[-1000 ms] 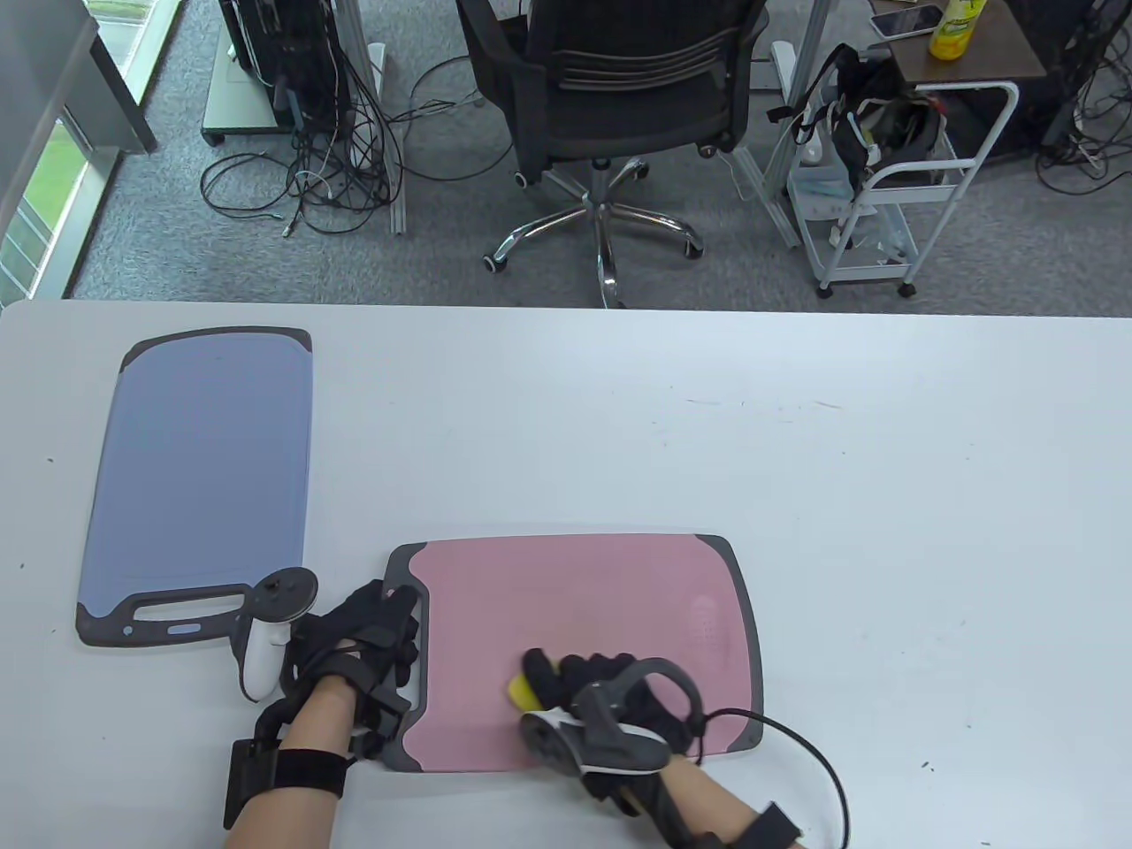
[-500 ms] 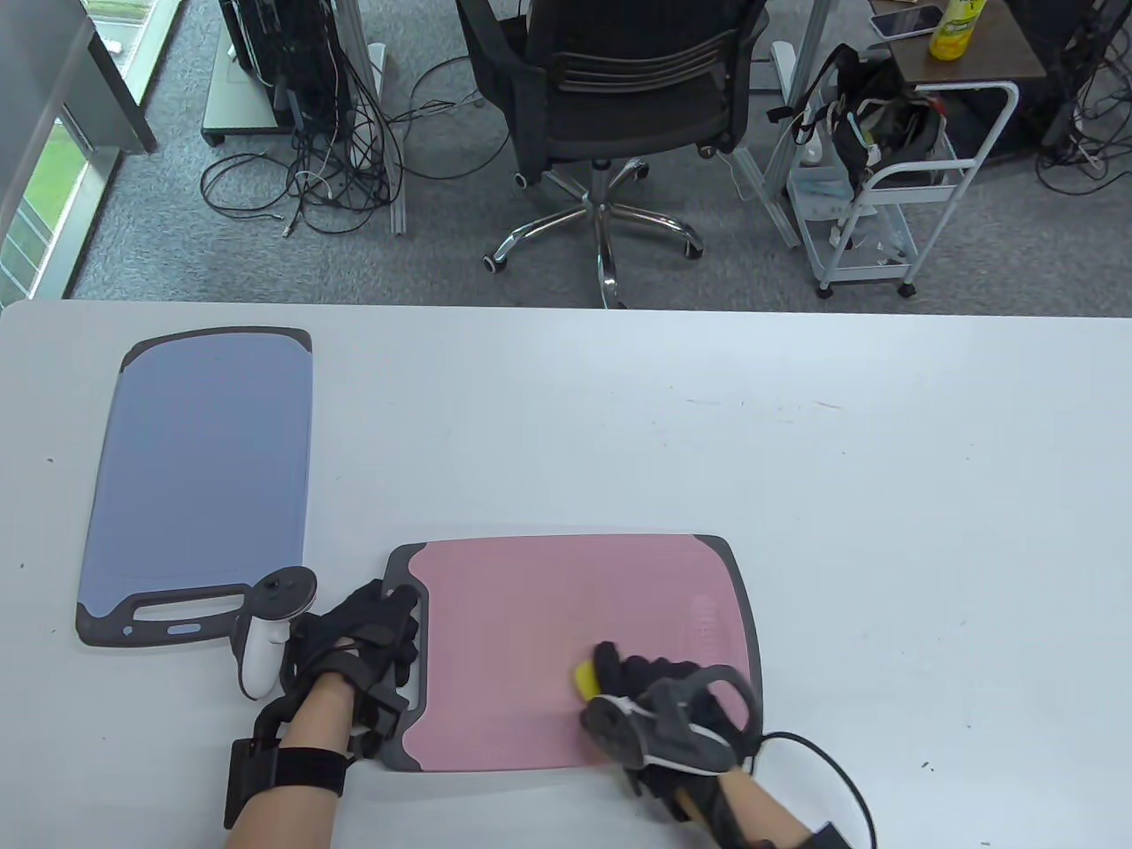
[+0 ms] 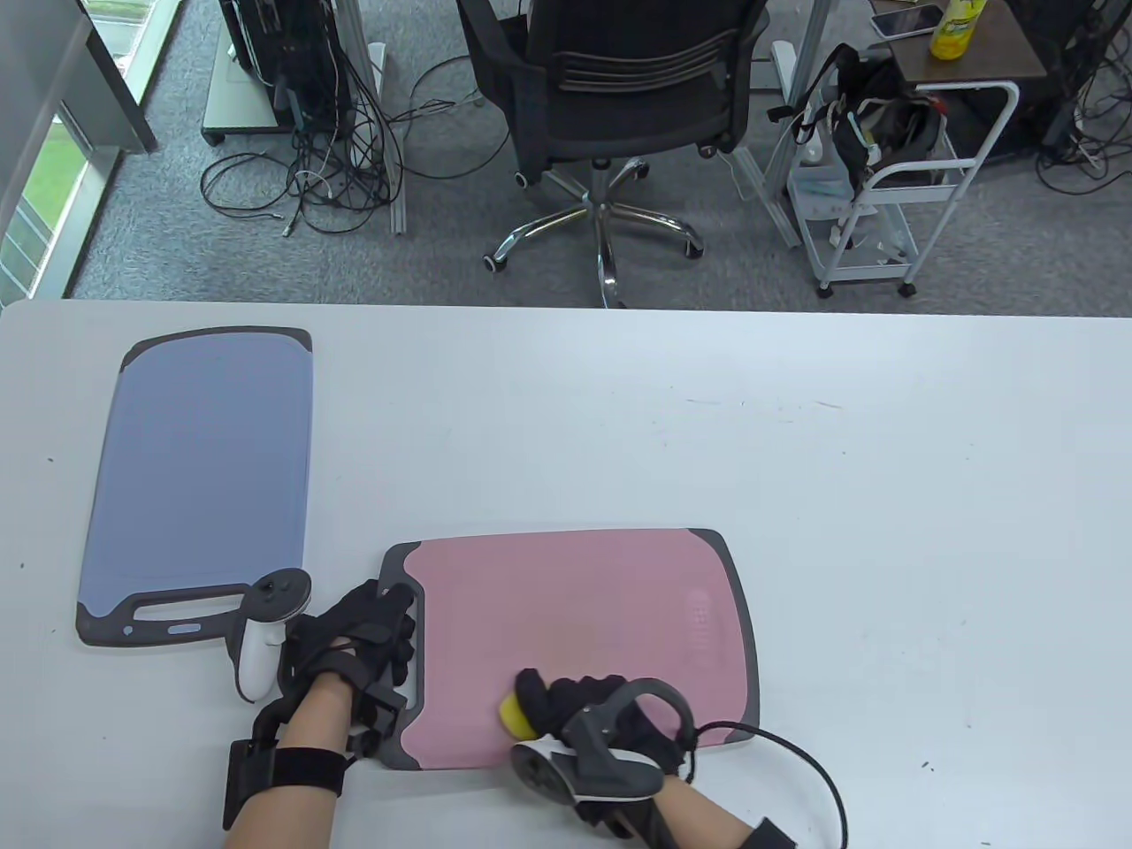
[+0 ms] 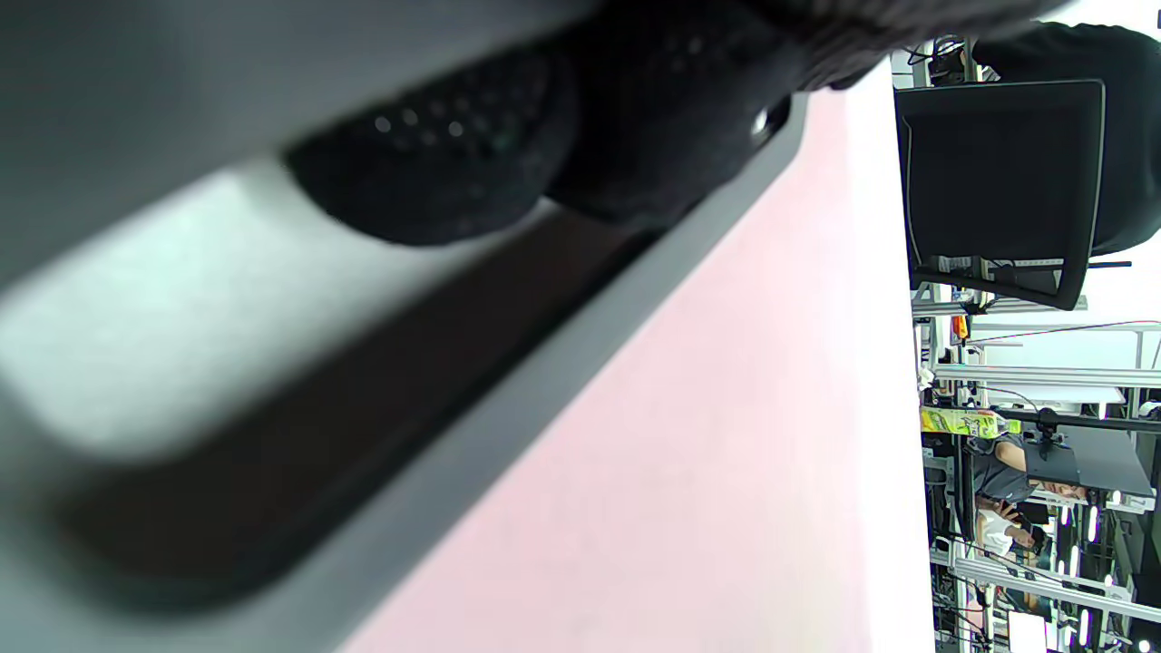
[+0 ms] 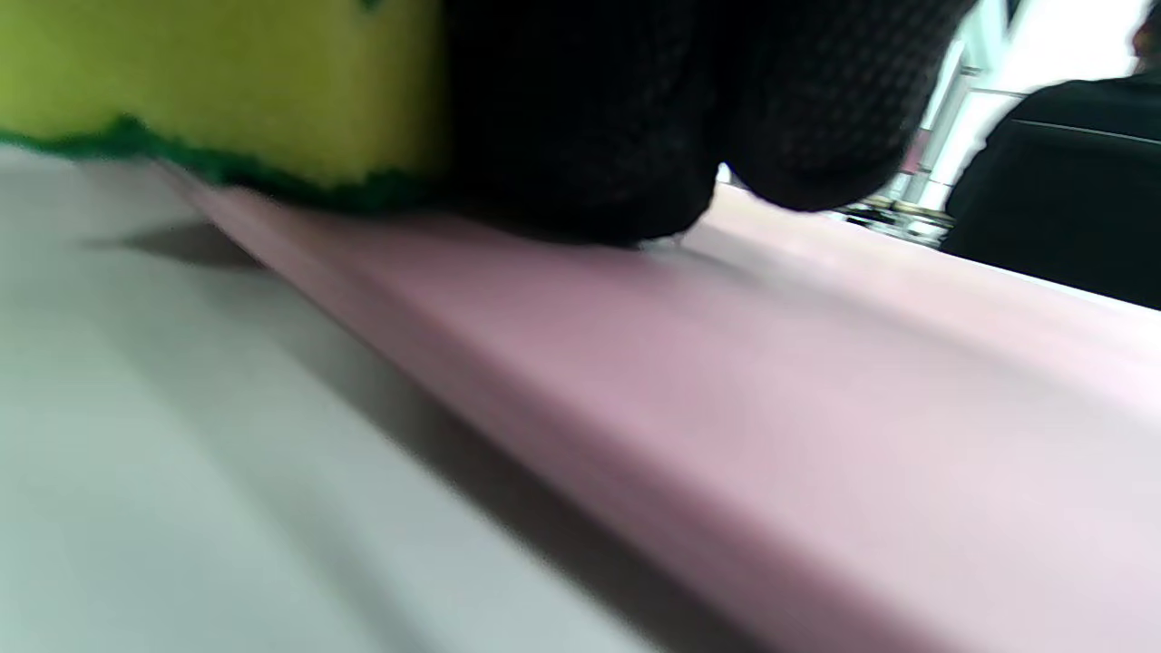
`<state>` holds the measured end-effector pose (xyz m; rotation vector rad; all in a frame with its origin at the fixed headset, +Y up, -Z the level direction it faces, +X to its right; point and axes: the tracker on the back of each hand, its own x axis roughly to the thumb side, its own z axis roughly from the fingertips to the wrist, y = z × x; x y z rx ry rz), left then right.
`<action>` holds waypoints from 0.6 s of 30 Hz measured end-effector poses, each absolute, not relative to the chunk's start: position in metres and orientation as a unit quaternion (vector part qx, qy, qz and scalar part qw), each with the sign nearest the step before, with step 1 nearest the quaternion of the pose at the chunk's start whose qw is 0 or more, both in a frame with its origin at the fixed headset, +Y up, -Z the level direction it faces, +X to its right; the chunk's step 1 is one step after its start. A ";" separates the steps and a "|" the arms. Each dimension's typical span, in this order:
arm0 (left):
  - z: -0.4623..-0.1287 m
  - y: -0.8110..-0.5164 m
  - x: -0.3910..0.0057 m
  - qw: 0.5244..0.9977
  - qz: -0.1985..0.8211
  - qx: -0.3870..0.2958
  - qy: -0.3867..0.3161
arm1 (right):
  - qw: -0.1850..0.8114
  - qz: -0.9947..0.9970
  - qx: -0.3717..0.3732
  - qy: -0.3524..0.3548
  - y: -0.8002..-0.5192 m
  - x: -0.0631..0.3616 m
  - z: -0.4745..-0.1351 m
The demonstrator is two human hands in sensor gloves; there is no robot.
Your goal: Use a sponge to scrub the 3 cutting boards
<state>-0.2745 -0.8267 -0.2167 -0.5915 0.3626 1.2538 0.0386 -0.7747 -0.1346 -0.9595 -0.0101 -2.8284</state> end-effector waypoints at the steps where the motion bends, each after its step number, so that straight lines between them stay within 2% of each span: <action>1: -0.217 -0.827 -0.274 0.754 0.575 -0.271 0.166 | 0.078 -0.950 -0.302 -0.008 -0.776 0.059 -0.136; 7: -0.216 -0.828 -0.275 0.746 0.583 -0.275 0.168 | 0.072 -0.979 -0.185 -0.040 -0.779 0.184 -0.141; 10: -0.215 -0.830 -0.278 0.730 0.593 -0.283 0.187 | 0.039 -0.989 -0.132 -0.056 -0.781 0.226 -0.145; 13: -0.214 -0.832 -0.279 0.717 0.602 -0.292 0.196 | 0.000 -0.993 -0.105 -0.055 -0.782 0.242 -0.149; 15: -0.213 -0.832 -0.280 0.714 0.603 -0.294 0.201 | 0.023 -0.993 -0.091 -0.067 -0.778 0.248 -0.153; 18: -0.212 -0.834 -0.282 0.702 0.610 -0.306 0.202 | 0.030 -0.996 -0.070 -0.044 -0.772 0.263 -0.156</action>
